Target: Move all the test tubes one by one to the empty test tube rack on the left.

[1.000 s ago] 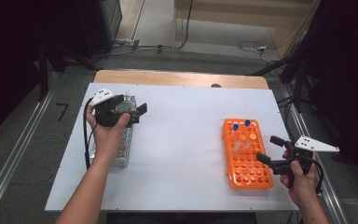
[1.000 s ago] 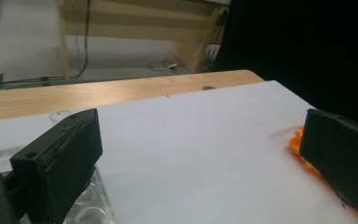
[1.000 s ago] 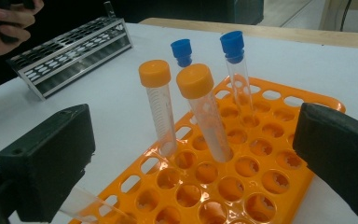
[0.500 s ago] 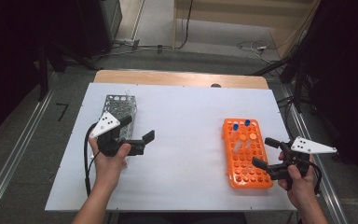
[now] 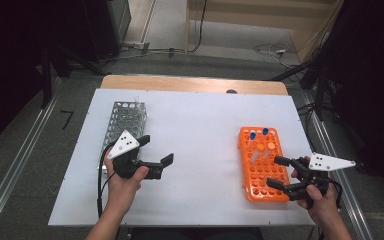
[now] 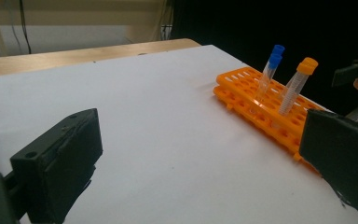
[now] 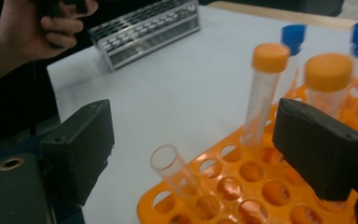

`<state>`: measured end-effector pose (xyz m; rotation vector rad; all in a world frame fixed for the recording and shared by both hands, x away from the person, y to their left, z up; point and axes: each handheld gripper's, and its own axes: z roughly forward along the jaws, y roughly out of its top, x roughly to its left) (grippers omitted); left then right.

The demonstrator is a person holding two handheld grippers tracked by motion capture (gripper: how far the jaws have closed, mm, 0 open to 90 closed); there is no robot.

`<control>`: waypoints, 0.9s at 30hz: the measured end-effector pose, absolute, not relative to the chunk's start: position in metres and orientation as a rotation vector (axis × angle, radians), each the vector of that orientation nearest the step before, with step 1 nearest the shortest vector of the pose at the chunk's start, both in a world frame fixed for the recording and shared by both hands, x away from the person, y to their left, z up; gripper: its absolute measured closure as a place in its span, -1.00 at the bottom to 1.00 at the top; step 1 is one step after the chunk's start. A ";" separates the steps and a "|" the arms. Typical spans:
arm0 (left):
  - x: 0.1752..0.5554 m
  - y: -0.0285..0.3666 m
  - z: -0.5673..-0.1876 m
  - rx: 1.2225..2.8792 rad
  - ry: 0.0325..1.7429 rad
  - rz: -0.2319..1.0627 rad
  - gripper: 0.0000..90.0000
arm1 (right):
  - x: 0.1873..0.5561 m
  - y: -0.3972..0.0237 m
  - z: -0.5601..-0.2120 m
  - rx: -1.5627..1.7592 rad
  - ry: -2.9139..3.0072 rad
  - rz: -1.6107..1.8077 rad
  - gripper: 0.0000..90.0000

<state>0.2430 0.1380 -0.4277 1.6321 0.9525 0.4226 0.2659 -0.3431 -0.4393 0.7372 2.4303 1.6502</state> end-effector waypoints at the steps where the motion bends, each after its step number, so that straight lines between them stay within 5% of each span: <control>1: 0.243 0.138 -0.428 1.631 0.952 0.423 -1.00 | 0.265 -0.342 -0.440 0.722 2.443 1.634 -0.68; 22: 0.247 0.133 -0.433 1.655 0.945 0.394 -1.00 | 0.275 -0.348 -0.475 0.653 2.632 1.489 0.27; 27: 0.248 0.133 -0.433 1.653 0.945 0.394 -1.00 | 0.277 -0.344 -0.479 0.631 2.651 1.457 0.35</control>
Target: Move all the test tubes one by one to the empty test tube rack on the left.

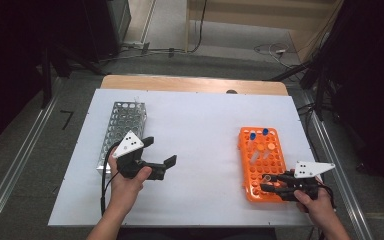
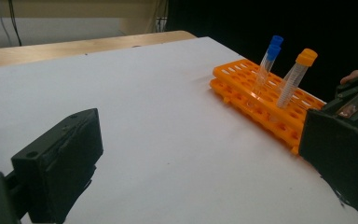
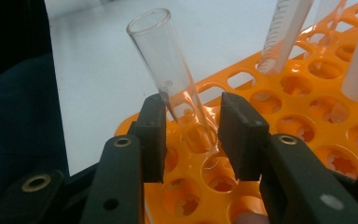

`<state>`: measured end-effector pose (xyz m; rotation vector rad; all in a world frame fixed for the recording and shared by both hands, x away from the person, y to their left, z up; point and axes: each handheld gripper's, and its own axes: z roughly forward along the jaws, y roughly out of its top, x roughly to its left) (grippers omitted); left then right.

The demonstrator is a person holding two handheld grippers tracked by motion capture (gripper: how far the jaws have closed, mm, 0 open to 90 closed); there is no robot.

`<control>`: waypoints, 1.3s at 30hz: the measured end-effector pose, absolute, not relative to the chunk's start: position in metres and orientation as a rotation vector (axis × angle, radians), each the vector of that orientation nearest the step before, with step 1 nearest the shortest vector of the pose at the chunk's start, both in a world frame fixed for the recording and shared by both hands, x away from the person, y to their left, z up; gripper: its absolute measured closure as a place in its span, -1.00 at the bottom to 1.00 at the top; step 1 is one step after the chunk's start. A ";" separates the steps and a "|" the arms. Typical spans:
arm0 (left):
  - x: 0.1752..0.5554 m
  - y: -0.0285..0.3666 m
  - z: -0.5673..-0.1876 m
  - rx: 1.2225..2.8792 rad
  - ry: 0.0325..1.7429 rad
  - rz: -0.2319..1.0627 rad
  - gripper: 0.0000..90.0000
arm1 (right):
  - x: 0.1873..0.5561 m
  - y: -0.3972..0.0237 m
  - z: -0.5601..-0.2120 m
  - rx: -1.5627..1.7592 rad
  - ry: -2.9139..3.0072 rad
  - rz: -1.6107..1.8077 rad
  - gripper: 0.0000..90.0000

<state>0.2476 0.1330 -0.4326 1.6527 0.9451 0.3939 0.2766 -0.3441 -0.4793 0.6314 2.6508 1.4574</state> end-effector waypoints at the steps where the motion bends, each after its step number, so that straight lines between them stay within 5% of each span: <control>1: 0.248 0.133 -0.433 1.654 0.946 0.395 -1.00 | 0.277 -0.343 -0.479 0.629 2.648 1.460 0.36; 12: 0.246 0.131 -0.434 1.664 0.939 0.385 -1.00 | 0.277 -0.336 -0.481 0.618 2.613 1.396 0.58; 39: 0.244 0.118 -0.432 1.674 0.892 0.364 -1.00 | 0.273 -0.308 -0.438 0.679 2.495 1.508 0.64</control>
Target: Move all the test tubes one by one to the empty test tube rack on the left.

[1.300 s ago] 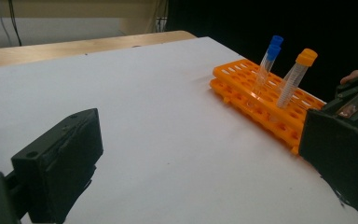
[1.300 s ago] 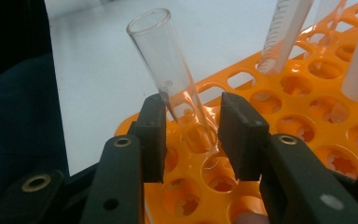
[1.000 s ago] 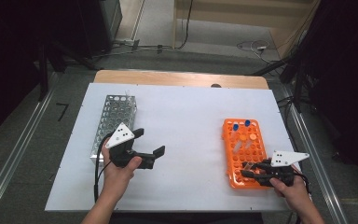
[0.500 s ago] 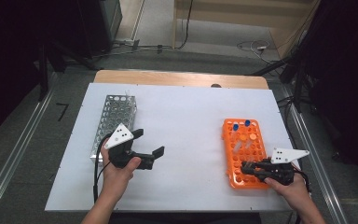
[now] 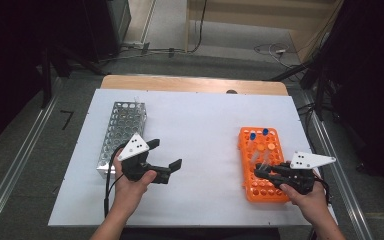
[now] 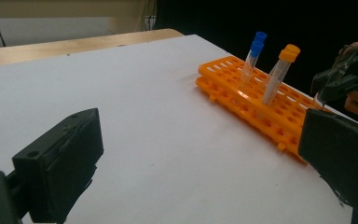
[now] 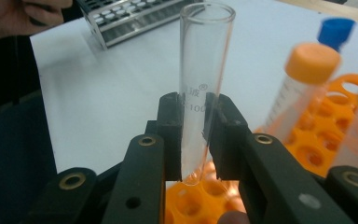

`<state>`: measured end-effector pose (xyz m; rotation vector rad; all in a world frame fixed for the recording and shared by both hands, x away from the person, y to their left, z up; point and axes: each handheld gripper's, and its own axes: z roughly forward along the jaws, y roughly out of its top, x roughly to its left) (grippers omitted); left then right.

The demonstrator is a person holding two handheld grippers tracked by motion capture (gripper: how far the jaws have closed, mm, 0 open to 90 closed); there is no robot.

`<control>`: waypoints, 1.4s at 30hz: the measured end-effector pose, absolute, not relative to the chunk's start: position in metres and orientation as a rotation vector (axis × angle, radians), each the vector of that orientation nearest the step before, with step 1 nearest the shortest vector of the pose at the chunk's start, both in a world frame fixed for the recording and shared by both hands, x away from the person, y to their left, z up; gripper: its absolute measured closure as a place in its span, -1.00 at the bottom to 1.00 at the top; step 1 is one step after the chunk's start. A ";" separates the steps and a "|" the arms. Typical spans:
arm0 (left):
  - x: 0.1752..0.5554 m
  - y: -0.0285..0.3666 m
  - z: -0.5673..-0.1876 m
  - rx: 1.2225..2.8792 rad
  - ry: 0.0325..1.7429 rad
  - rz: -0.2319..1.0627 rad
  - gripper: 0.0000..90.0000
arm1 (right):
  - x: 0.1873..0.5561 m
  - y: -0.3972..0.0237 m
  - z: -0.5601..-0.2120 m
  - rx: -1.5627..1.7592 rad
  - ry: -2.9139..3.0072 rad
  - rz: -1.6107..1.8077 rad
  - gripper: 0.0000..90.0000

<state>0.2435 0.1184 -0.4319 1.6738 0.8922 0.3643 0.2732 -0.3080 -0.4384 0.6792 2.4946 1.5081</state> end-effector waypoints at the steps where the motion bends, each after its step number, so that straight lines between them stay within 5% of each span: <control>1: 0.243 0.117 -0.432 1.674 0.888 0.362 -0.98 | 0.273 -0.305 -0.438 0.684 2.493 1.513 0.64; 10: 0.240 0.103 -0.431 1.688 0.859 0.333 -0.95 | 0.272 -0.271 -0.443 0.712 2.531 1.542 0.64; 14: 0.238 0.092 -0.431 1.712 0.884 0.393 -0.71 | 0.271 -0.258 -0.447 0.707 2.555 1.539 0.64; 32: 0.232 0.050 -0.434 1.771 0.672 0.192 0.09 | 0.260 -0.216 -0.455 0.643 2.648 1.506 0.64; 42: 0.231 0.025 -0.439 1.814 0.602 0.119 0.27 | 0.254 -0.207 -0.456 0.590 2.674 1.497 0.64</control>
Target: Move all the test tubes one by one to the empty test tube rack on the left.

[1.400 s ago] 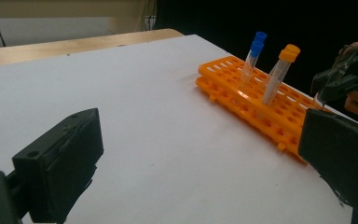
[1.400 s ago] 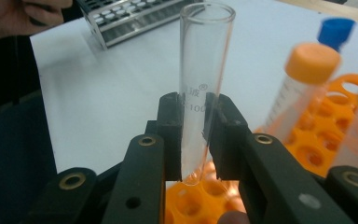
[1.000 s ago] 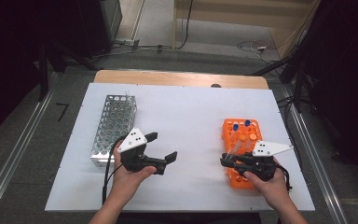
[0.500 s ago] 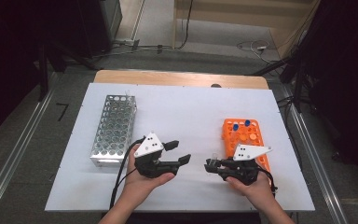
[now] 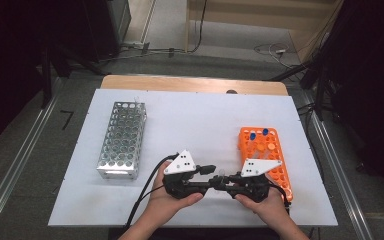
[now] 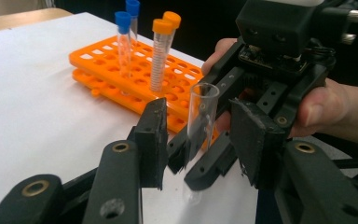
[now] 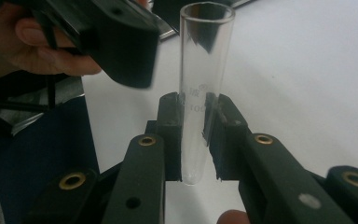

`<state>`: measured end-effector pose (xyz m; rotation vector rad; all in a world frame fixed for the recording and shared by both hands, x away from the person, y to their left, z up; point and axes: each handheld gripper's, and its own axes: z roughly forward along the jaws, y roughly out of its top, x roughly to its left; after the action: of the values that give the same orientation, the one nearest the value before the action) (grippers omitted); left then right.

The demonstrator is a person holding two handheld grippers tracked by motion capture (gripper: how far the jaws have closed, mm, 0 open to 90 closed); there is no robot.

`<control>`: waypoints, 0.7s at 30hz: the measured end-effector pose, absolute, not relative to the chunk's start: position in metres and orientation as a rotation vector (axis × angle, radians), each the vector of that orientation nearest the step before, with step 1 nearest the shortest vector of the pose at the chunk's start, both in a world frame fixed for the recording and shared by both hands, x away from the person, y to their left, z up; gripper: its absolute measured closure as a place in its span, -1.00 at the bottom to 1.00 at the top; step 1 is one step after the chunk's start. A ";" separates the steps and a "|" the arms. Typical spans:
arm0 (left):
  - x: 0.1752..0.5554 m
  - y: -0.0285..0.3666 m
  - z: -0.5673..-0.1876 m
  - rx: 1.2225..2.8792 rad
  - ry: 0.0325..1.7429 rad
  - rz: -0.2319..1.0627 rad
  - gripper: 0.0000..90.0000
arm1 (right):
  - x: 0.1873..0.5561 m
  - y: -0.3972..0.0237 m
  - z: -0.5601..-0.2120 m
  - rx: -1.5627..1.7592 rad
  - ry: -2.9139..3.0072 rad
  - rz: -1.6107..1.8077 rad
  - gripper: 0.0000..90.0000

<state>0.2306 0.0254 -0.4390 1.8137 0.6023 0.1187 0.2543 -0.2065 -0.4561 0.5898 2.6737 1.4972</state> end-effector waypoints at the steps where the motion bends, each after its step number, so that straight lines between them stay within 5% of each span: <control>1: 0.231 0.023 -0.440 1.814 0.601 0.116 0.28 | 0.254 -0.206 -0.456 0.577 2.678 1.495 0.64; 11: 0.229 0.015 -0.442 1.828 0.604 0.122 0.65 | 0.250 -0.202 -0.456 0.543 2.697 1.505 0.64; 21: 0.228 0.015 -0.440 1.844 0.583 0.144 0.67 | 0.250 -0.203 -0.457 0.539 2.696 1.524 0.62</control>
<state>0.2279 0.0150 -0.4402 1.8440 0.5833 0.1438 0.2505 -0.2034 -0.4573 0.5394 2.6963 1.5243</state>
